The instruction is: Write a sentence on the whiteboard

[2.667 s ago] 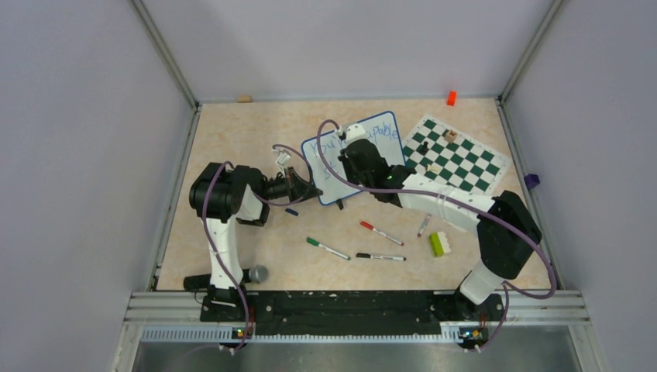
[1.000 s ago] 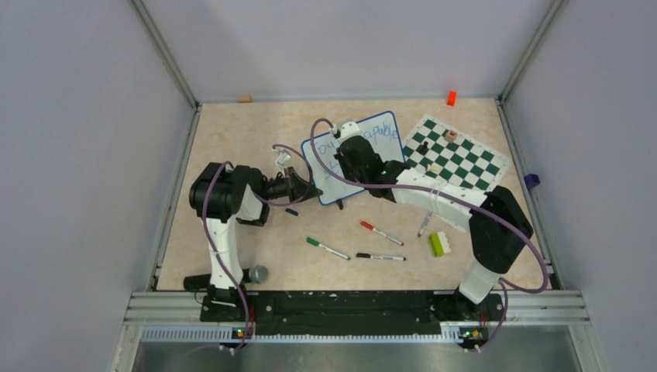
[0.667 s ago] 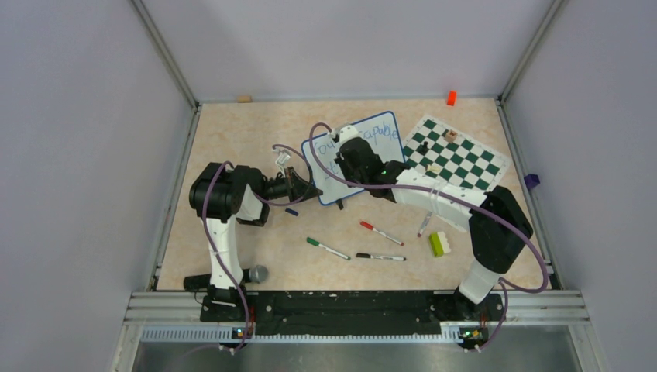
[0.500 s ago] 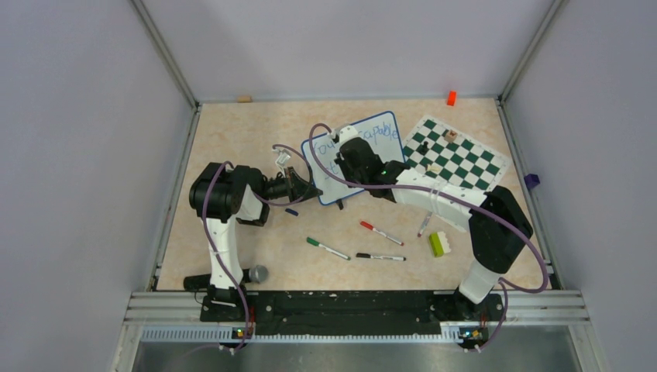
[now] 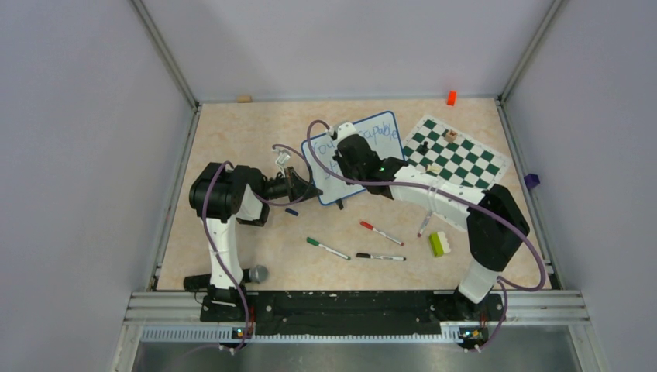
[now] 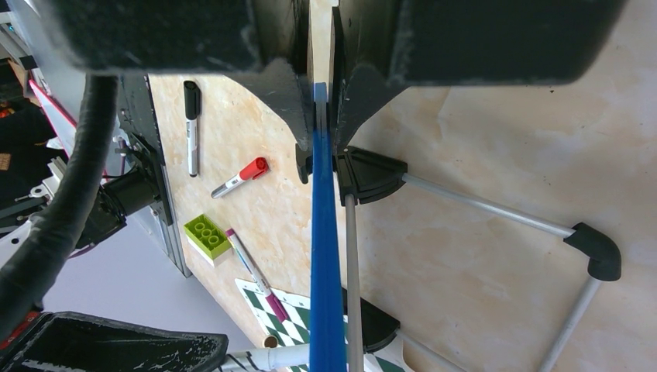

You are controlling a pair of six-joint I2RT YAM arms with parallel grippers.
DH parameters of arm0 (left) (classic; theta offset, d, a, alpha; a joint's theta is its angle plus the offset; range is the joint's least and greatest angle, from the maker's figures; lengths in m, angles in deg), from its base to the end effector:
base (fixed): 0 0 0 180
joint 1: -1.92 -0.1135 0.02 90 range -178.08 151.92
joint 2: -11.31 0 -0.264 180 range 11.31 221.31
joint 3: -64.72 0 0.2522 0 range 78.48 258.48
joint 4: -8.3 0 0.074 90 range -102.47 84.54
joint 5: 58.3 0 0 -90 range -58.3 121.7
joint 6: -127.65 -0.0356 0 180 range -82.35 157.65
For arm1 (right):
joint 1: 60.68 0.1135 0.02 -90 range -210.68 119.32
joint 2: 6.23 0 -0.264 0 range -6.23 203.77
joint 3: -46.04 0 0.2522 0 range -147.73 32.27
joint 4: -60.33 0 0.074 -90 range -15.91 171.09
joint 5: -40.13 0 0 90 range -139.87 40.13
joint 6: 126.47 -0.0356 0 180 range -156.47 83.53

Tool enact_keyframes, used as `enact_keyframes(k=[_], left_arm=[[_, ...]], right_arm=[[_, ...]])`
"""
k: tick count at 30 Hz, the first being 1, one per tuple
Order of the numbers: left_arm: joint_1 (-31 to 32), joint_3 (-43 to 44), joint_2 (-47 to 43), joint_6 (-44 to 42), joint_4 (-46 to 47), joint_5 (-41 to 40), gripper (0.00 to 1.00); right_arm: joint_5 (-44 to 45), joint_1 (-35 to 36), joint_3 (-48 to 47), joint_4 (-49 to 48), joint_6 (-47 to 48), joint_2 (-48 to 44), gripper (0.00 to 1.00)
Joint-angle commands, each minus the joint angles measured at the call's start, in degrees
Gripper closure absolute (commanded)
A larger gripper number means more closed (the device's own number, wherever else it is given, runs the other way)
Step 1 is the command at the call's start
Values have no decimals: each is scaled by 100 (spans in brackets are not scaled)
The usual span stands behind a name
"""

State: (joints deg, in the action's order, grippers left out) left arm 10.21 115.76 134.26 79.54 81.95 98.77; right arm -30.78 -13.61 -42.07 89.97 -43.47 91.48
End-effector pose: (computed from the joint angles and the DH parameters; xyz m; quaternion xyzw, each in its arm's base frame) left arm 0.3216 -0.0800 0.0980 0.2118 0.6702 -0.6021 0.3787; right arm 0.2724 0.2758 0.2650 -0.2385 0.8614 0.0587 0.4446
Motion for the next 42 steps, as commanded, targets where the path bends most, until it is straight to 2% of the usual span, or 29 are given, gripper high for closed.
enact_keyframes(k=[1, 35, 42], left_arm=[[5, 6, -151, -107, 540, 263, 94], [-3, 7, -166, -103, 540, 257, 94], [-3, 0, -176, -105, 540, 263, 94]], right_arm=[[171, -84, -354, -192, 82, 146, 100], [340, -241, -174, -208, -51, -317, 100], [-240, -250, -58, -158, -169, -657, 100]])
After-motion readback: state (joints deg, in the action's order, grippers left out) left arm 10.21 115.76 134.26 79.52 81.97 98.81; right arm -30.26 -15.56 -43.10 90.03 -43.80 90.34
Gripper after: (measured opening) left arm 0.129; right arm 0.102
